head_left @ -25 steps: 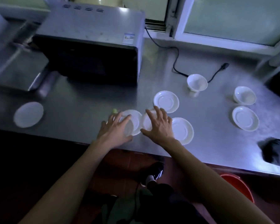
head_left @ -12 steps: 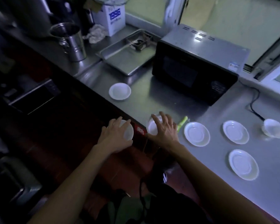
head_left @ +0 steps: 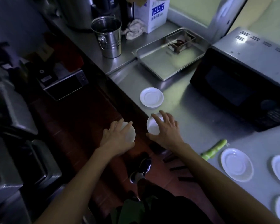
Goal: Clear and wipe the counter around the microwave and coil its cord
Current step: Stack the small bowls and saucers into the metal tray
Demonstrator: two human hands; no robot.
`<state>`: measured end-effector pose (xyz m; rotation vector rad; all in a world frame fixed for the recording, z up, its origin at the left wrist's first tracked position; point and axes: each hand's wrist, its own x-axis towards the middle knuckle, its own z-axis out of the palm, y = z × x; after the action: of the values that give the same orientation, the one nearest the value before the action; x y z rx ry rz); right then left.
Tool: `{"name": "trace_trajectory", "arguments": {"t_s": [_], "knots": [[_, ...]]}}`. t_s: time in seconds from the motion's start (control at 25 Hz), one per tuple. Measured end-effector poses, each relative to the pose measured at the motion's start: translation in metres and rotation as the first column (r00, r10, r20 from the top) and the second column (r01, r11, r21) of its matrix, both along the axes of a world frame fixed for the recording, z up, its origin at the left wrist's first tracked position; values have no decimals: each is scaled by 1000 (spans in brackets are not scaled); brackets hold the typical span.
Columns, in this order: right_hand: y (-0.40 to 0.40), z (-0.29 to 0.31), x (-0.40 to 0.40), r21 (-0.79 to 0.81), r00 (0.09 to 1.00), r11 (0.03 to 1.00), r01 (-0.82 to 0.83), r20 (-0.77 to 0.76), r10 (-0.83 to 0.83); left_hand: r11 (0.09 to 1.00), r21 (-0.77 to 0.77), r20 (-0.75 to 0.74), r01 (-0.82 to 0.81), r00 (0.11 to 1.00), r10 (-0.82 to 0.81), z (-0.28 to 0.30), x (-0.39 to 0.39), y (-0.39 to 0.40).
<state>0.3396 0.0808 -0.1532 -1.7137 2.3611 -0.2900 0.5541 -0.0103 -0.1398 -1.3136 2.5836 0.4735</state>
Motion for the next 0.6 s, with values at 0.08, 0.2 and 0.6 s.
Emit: {"name": "trace_trajectory", "arguments": {"t_s": [0.08, 0.2, 0.6], "knots": [[-31, -3, -11, -16, 1000, 1000, -2, 24, 3, 1000, 6, 20, -13, 1000, 13, -1, -8, -30], [-80, -4, -32, -31, 997, 999, 24, 68, -22, 1000, 6, 52, 13, 999, -13, 0, -29, -83], [-168, 8, -128, -49, 982, 988, 149, 127, -142, 994, -44, 60, 100, 993, -98, 16, -124, -196]]}}
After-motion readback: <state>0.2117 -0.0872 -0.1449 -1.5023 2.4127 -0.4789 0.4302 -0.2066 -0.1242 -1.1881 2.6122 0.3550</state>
